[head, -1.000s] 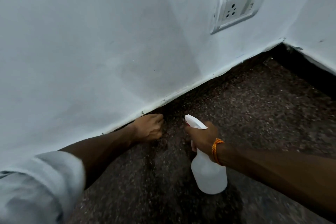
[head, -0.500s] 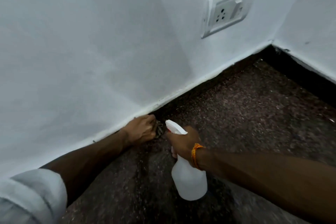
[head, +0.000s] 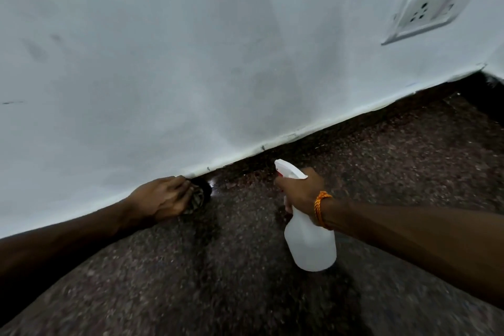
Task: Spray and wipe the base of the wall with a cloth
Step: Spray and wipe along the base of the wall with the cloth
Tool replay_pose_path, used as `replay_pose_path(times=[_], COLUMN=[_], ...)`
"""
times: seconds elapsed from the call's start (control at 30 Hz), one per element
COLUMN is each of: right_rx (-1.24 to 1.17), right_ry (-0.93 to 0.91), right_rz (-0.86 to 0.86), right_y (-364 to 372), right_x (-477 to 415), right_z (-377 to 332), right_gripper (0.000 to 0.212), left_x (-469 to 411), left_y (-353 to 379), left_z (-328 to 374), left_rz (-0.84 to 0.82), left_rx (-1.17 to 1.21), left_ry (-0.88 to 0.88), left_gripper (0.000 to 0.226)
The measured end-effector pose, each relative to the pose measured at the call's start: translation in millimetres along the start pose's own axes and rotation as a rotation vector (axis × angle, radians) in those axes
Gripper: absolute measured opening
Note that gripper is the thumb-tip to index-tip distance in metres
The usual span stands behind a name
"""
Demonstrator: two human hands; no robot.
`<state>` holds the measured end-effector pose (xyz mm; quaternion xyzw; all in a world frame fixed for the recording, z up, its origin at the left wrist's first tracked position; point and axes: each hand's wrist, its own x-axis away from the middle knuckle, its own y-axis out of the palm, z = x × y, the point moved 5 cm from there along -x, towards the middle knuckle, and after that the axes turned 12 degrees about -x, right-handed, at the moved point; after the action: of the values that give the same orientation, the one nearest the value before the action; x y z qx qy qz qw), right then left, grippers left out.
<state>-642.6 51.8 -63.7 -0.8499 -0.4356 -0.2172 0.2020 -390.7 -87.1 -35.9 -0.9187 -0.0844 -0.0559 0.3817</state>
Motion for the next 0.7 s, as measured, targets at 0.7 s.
replay_pose_path(times=[0.7], right_rx=[-0.314], right_ry=[0.070], right_rz=[0.245], right_y=[45.9], right_x=[27.4], right_z=[43.7], right_gripper=[0.023], left_x=[-124.9], left_y=[-10.2], left_z=[20.6], left_rz=[0.291], left_rx=[-0.141], left_ry=[0.267], left_gripper=[0.030])
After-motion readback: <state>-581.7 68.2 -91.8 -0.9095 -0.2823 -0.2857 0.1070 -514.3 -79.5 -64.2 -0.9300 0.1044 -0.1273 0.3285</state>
